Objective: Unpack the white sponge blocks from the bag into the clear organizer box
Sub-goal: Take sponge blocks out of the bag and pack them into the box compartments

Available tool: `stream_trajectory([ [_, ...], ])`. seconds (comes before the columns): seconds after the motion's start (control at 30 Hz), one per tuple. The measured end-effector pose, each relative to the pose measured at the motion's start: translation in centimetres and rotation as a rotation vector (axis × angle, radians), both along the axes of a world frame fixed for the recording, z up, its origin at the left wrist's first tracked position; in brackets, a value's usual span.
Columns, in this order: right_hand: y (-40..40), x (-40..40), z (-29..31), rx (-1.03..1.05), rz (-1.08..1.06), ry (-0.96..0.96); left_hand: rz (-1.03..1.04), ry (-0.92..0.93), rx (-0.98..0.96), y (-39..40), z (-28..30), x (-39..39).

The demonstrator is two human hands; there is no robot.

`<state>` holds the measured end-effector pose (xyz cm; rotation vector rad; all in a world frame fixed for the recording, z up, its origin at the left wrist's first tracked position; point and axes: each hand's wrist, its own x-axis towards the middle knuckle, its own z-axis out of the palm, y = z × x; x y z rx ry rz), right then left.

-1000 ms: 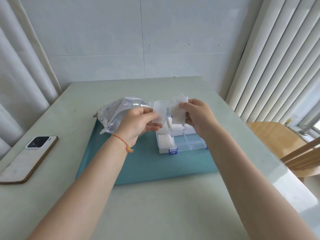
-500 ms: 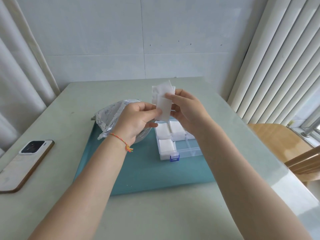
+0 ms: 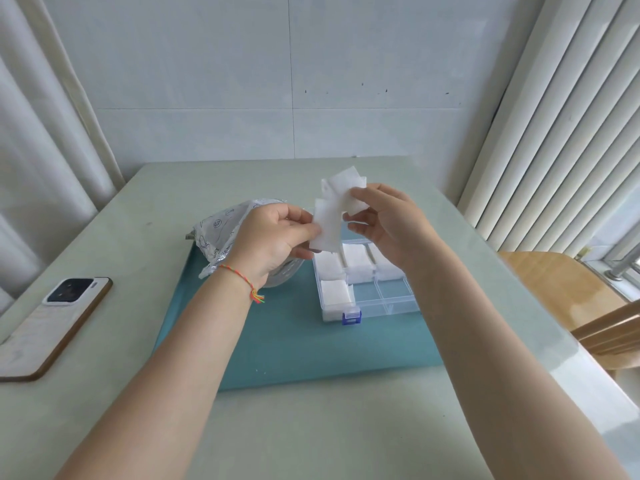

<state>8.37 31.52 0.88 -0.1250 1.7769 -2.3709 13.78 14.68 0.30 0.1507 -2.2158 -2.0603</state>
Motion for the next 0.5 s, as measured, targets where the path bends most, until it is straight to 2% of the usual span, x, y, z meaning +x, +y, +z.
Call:
stream_trajectory([
  [0.13, 0.5, 0.0, 0.5, -0.124, -0.052, 0.0, 0.14, 0.037, 0.063, -0.3, 0.0, -0.3],
  [0.27, -0.5, 0.9, 0.8, -0.236, 0.103, -0.05, 0.191, 0.08, 0.135, -0.2, 0.1, -0.4],
  [0.37, -1.8, 1.7, 0.6, -0.174, 0.197, -0.077, 0.174, 0.096, 0.22, -0.2, 0.2, -0.4],
  [0.5, -2.9, 2.4, 0.0, -0.06, 0.162, -0.07, 0.151, 0.109, 0.267, -0.2, 0.2, -0.3],
])
